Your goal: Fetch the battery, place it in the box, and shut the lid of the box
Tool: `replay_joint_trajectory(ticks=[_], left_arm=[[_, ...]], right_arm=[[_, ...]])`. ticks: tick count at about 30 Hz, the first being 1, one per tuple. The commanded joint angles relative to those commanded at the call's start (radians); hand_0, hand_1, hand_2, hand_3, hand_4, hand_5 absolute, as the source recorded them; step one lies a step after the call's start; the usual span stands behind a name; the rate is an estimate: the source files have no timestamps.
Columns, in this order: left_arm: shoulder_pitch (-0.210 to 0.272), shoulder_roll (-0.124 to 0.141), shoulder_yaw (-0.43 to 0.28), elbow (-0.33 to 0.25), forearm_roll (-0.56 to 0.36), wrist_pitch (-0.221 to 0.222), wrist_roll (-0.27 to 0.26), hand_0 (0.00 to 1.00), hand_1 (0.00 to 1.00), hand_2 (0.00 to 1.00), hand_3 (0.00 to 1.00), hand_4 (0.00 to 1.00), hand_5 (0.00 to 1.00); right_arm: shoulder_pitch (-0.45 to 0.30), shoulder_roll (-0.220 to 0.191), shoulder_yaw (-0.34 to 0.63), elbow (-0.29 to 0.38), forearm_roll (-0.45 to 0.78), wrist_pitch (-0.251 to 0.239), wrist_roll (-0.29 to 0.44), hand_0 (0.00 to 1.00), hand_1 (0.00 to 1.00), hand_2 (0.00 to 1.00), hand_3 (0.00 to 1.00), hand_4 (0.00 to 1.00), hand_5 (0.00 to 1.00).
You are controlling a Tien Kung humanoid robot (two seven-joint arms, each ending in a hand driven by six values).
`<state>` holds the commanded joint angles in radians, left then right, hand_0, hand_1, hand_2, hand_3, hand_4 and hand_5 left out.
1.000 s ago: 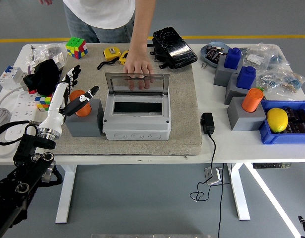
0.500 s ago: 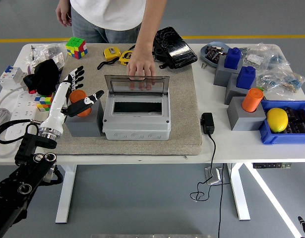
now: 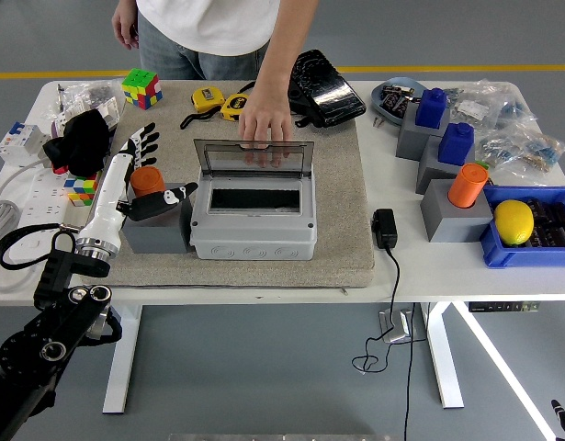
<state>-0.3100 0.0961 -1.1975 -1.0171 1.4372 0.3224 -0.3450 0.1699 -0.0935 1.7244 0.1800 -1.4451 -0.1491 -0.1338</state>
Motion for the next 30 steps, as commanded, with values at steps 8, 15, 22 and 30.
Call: replay_joint_trajectory(ticks=[8, 15, 22, 30], left_arm=[[0.004, -0.009, 0.006, 0.025, 0.008, 0.006, 0.002, 0.758, 0.856, 0.802, 0.835, 0.998, 0.206], [0.006, -0.014, 0.010, 0.036, -0.002, 0.009, -0.003, 0.753, 0.843, 0.786, 0.822, 0.998, 0.207], [0.004, -0.015, 0.013, 0.039, -0.013, 0.013, -0.008, 0.686, 0.786, 0.735, 0.758, 0.998, 0.197], [0.003, -0.018, 0.020, 0.040, -0.020, 0.018, -0.010, 0.657, 0.757, 0.692, 0.714, 0.998, 0.184]], right_arm=[[-0.001, -0.001, -0.001, 0.000, 0.002, 0.000, 0.000, 0.845, 0.805, 0.769, 0.802, 0.998, 0.998], [-0.001, 0.000, -0.004, 0.000, 0.005, 0.001, 0.001, 0.845, 0.805, 0.769, 0.802, 0.998, 0.998], [0.000, 0.000, -0.005, 0.000, 0.004, 0.001, 0.000, 0.845, 0.805, 0.769, 0.802, 0.998, 0.998], [0.000, 0.000, -0.005, 0.000, 0.005, 0.001, 0.000, 0.845, 0.805, 0.769, 0.802, 0.998, 0.998]])
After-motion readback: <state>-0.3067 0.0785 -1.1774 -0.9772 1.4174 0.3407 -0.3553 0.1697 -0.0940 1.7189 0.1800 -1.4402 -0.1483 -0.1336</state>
